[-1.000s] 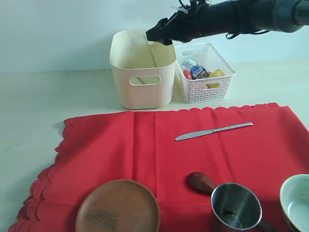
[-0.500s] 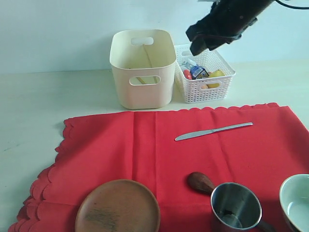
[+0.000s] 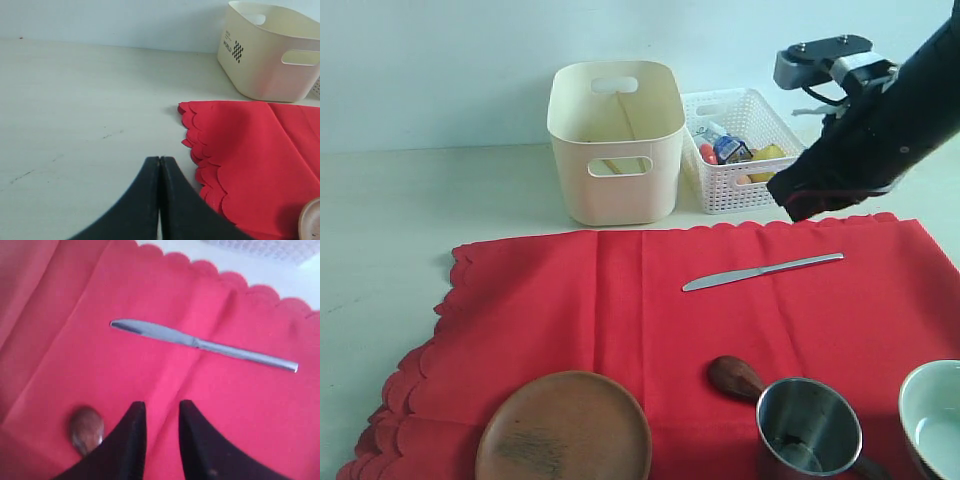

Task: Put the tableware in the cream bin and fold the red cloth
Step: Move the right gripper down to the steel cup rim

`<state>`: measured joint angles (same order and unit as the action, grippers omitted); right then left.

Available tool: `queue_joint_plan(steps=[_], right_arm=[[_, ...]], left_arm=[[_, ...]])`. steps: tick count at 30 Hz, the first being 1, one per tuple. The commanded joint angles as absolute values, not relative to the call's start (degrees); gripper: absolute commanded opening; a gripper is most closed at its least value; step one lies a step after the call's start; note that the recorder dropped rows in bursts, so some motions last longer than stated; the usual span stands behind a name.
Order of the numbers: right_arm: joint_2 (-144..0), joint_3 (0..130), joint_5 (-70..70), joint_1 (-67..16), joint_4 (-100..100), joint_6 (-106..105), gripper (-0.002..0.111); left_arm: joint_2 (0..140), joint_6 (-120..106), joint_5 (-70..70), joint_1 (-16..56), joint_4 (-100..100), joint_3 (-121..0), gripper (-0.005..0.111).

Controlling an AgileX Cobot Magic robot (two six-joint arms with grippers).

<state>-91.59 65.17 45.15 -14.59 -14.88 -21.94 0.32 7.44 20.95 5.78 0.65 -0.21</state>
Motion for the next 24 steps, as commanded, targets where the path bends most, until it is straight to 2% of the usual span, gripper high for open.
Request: queue_joint_plan(steps=[1,10,24], right_arm=[[-90.6,64.4,52.4,-14.7,-15.0,-22.4,0.023],[-90.8,59.7,55.3,-14.7,-16.7,-23.2,0.023],[-90.8,59.3,62.4,-15.1,-15.7,-24.0,0.023]], left_arm=[[0.0,7.5,20.5,5.6,0.7,0.0,0.000],[0.0,7.5,20.5,5.6,0.7,0.0,0.000],[0.0,7.5,20.5,5.6,0.7,0.0,0.000]])
